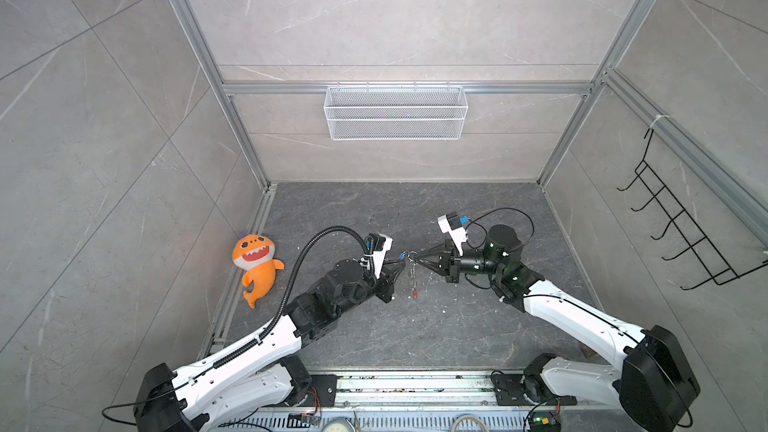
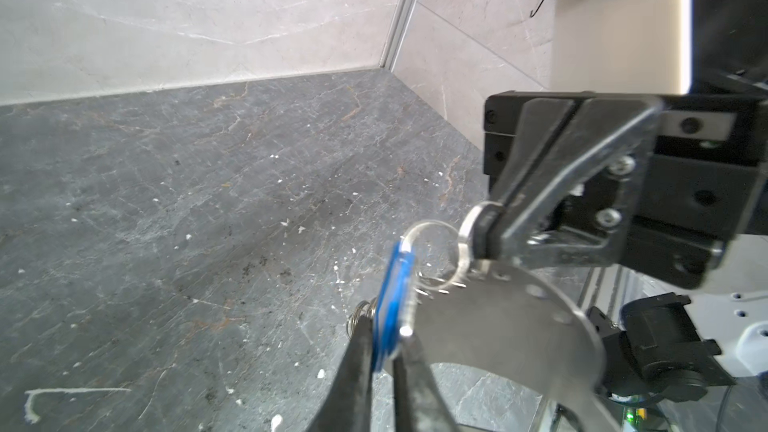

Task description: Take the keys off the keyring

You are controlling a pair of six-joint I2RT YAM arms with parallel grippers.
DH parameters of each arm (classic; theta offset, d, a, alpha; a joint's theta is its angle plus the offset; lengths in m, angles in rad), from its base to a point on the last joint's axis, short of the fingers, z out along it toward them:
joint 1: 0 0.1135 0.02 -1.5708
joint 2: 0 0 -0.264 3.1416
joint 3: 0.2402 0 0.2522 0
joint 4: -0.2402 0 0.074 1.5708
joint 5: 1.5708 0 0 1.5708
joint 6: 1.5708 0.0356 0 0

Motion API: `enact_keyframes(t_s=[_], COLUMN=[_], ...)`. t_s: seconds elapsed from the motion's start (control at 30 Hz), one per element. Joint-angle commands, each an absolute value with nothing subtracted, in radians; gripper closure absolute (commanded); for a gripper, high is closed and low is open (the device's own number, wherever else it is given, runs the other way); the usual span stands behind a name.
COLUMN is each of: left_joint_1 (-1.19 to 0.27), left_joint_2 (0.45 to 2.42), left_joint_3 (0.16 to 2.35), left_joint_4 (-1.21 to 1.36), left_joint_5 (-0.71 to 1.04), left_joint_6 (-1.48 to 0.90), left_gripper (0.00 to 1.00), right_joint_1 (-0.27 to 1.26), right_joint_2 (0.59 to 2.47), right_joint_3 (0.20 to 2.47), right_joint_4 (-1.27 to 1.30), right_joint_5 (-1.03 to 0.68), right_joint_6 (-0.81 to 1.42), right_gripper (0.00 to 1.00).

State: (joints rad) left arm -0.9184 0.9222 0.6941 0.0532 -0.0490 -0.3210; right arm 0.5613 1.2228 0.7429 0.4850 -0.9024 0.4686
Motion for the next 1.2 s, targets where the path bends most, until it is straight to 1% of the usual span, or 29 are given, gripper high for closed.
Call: enact_keyframes(t_s=[0.0,0.07,0.43,0.57,0.73,1.17], left_joint_1=[-0.917,-0.918,-0.923,-0.930,-0.944,-0.959], left_joint_2=[0.893,0.883,0.837,0.852,0.885,0.995], left_joint_3=[0.736,0.739,0.792,0.838,0.934,1.135], left_joint_4=[0.052,0.041,-0.058,-0.111,-0.237,-0.440], left_joint_5=[-0.079,-0.081,-0.117,-0.103,-0.126,-0.132], left_joint_6=[-0.307,-0.305,-0.265,-0.235,-0.187,-0.109], left_gripper=[0.95,1.00,1.00,1.00,1.00,1.00], right_joint_1=[0.558,0.559,0.560,0.560,0.562,0.601], right_joint_2=[1.206,1.205,1.217,1.224,1.228,1.275], right_joint_3=[0.737,0.740,0.762,0.769,0.770,0.724], right_joint_4=[0.478,0.467,0.388,0.358,0.342,0.497], right_joint_5=[-0.918,-0.917,-0.920,-0.921,-0.930,-0.959], right_joint_6=[0.458,0.451,0.419,0.409,0.404,0.499], right_gripper=[1.00,1.00,1.00,1.00,1.00,1.00])
